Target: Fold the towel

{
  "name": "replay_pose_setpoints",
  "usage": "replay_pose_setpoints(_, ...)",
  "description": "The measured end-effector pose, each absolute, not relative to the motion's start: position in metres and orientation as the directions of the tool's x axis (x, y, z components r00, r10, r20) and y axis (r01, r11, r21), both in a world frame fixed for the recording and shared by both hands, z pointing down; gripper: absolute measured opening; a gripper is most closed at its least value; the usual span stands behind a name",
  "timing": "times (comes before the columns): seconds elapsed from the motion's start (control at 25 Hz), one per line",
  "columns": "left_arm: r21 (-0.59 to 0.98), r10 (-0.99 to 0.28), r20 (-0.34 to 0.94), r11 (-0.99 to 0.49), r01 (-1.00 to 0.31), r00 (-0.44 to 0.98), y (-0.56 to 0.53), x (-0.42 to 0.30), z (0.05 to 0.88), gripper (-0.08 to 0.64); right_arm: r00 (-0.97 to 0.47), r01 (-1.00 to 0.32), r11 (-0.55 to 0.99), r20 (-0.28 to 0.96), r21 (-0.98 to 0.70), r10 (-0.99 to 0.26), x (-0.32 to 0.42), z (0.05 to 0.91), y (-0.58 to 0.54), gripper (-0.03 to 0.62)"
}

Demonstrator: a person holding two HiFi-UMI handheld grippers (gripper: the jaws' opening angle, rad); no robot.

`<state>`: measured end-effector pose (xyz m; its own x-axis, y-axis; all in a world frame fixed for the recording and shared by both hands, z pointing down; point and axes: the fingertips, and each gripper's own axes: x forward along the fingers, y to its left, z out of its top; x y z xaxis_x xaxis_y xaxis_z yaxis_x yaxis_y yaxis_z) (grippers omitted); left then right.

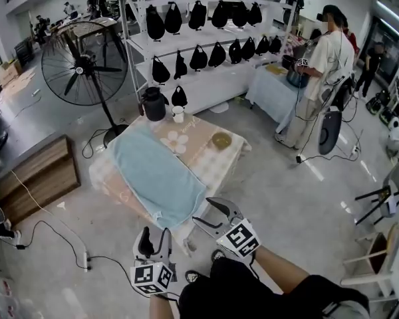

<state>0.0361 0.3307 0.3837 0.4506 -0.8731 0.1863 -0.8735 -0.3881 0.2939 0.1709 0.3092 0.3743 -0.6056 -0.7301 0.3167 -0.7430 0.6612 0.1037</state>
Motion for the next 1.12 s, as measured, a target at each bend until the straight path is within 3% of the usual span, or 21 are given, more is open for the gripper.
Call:
replay_pose_setpoints(0.4,0.312,-0.855,0.288,-0.342,-0.886,0.431,0.235,0.034,0.432,0.252,-0.594,-0.753,0.657,0.407,0.021,-0.694,0.215,0.422,0.211,0.259)
replay_pose_setpoints(0.64,0.366,-0.753,0.421,-0.368,-0.854,0.505,0.188,0.070,0.491,0.252,-0.674,-0.653,0.755,0.495,-0.053,-0.548,0.233,0.468,0.156,0.259)
replay_pose_setpoints(0.84,0.354,-0.677,0.581,-0.289,-0.890,0.451,0.190,0.077,0.549,0.252,-0.725,-0.596,0.779,0.549,-0.197,-0.416,0.245,0.522,0.139,0.259)
replay_pose_setpoints(1.12,0.318,-0.588,0.702,-0.246,-0.916,0.402,0.196,0.077,0.609,0.252,-0.739,-0.489,0.837,0.626,-0.244,-0.250,0.245,0.594,0.129,0.259)
